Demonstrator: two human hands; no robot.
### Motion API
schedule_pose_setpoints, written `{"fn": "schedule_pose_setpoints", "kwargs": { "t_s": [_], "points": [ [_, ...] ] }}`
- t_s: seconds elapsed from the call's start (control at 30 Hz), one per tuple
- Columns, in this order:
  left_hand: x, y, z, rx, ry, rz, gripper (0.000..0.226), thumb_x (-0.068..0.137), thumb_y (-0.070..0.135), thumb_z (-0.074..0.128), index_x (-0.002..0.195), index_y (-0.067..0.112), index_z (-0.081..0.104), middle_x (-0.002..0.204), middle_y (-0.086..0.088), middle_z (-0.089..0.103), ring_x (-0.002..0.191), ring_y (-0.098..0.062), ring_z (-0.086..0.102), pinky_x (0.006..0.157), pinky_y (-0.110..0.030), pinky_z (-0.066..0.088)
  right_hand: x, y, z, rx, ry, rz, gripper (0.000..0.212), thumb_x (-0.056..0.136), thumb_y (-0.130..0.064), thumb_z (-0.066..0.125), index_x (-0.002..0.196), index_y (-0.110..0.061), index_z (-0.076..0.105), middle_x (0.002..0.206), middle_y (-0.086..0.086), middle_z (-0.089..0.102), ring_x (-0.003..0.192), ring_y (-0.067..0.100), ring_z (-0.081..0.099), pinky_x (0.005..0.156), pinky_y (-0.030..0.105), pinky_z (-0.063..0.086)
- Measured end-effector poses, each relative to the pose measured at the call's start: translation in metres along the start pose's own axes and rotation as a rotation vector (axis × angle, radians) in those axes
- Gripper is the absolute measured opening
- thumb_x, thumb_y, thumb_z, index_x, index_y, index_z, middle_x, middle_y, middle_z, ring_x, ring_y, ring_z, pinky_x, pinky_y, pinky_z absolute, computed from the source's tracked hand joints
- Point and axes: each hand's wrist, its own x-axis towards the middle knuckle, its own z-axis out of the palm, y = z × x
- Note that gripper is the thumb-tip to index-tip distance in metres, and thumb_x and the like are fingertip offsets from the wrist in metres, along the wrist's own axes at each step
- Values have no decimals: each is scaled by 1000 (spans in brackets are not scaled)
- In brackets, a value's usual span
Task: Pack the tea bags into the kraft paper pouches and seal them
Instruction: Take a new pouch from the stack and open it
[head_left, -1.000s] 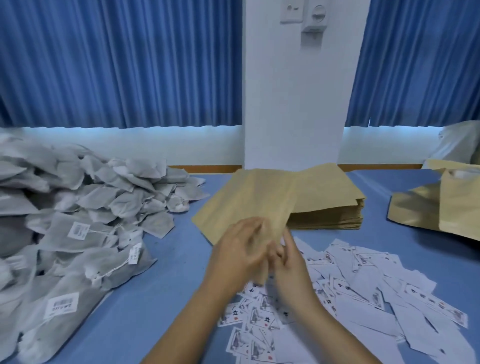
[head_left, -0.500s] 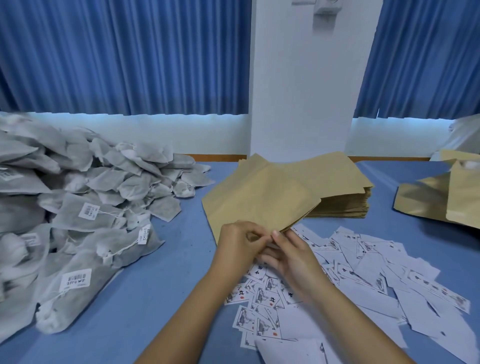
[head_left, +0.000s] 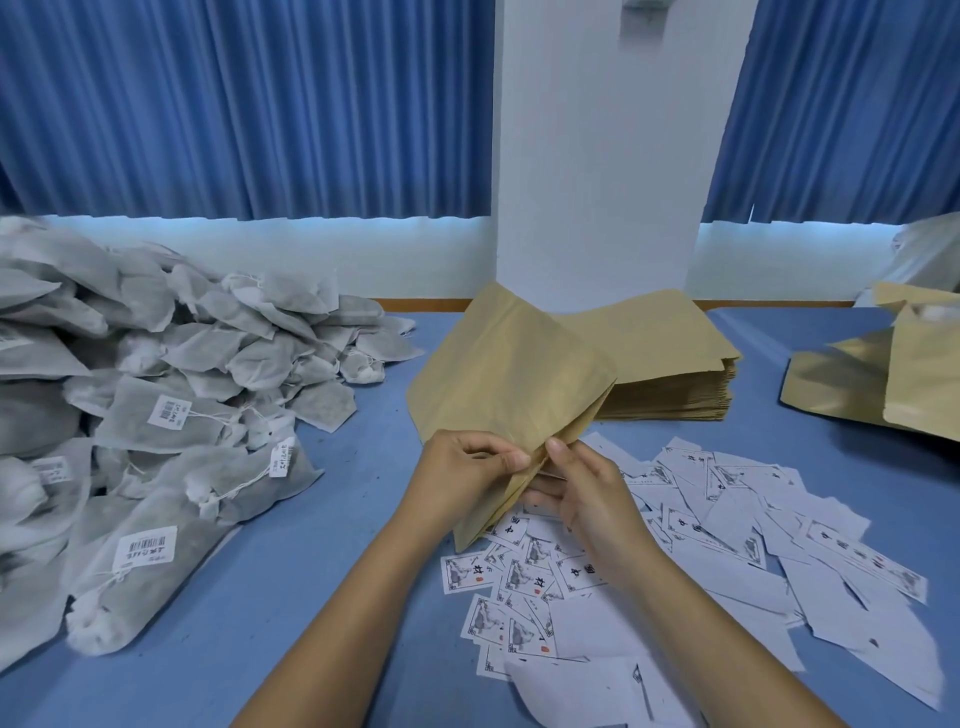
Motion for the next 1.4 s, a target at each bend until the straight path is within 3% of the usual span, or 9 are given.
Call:
{"fn": "schedule_pose_setpoints", "kwargs": {
  "t_s": [0.13,0.3,0.47,0.63,0.8,0.9,1.0,1.2,1.4],
  "points": [
    [-3,-3,8,321,27,269,12,84,9,69,73,12,65,95,4,69,95,-7,60,82,-18,47,1,1,0,-86,57,4,23,97,1,38,95,0,61,90,20,70,79,25,70,63,28,56],
    [-6,-11,37,745,24,520,26,82,-3,54,109,-1,54,112,-7,54,105,-21,46,85,-31,41,5,9,-2,-304,243,-12,21,94,-5,51,96,15,55,92,44,55,75,27,50,71,36,40],
    [-10,-9,43,1000,130,496,10,80,-1,64,90,3,63,84,-8,64,88,-25,56,64,-30,48,5,9,0,-335,246,-18,20,93,5,44,76,7,55,60,12,55,57,20,53,58,26,50],
    [-16,-5,41,920,183,512,16,67,-10,74,72,2,64,61,-10,60,60,-26,58,44,-30,47,3,7,5,-391,242,-53,20,93,3,47,78,-2,58,52,-1,62,47,9,62,47,18,48],
    [-6,-7,29,705,412,278,14,96,10,48,90,1,56,70,-18,58,66,-37,54,56,-36,34,-2,12,8,-508,199,12,18,98,-8,43,89,0,56,64,15,70,58,26,71,61,45,53],
    [-12,-6,29,823,245,241,19,93,22,53,111,17,53,94,-1,55,82,-23,56,61,-34,40,1,12,5,-456,247,4,15,94,-3,46,86,5,56,72,26,68,60,32,70,62,46,56],
    [-18,-3,35,1055,123,239,42,88,15,51,127,27,46,97,3,34,72,-23,49,58,-31,35,2,9,4,-248,266,77,9,88,-4,57,82,3,59,71,24,67,57,35,67,62,50,58],
    [-22,18,27,903,337,617,69,49,-20,65,111,10,71,101,-13,65,57,-27,60,42,-28,42,5,5,-7,-329,270,204,24,88,6,32,77,7,53,41,18,52,29,22,44,37,25,33],
    [-19,7,9,874,356,855,68,42,-28,60,99,7,76,102,-6,73,71,-24,69,60,-32,57,3,-3,1,-326,168,166,31,96,-3,27,86,5,55,46,20,56,29,23,47,32,24,40]
  ]
}}
